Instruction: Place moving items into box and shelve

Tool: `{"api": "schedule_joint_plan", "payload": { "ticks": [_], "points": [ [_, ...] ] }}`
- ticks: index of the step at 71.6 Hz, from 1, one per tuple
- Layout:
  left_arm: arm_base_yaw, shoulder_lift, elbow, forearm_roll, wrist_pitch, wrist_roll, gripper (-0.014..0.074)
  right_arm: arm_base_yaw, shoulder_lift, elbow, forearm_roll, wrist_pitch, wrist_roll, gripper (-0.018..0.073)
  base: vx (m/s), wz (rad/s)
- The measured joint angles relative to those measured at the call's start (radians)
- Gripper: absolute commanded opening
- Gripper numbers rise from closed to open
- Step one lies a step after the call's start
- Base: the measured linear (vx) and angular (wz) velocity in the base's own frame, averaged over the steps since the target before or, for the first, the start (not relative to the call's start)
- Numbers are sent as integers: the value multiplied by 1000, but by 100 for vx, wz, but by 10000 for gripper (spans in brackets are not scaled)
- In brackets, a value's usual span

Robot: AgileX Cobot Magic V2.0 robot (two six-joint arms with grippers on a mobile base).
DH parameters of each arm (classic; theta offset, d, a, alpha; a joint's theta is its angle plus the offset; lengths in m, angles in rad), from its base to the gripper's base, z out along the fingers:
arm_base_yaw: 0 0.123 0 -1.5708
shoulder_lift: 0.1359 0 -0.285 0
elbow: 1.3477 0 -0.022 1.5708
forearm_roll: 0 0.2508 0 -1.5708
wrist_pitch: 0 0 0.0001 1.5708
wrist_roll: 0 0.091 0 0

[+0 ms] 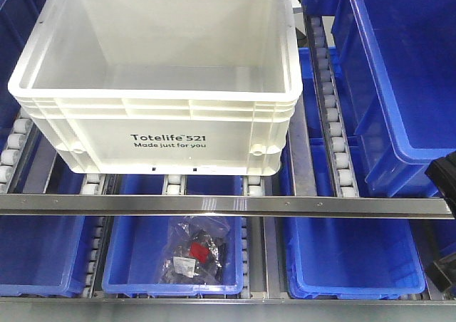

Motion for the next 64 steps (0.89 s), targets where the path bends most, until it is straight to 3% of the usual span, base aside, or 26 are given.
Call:
{"api": "schedule_joint_plan", "payload": {
  "ticks": [49, 64],
  "points": [
    [0, -1, 0, 1, -2, 4, -28, 0, 0, 1, 0, 0, 0, -15, 0, 0],
    [0, -171, 133, 31, -81, 21, -28, 0, 0, 1, 0, 0, 0, -15, 0, 0]
  ]
}}
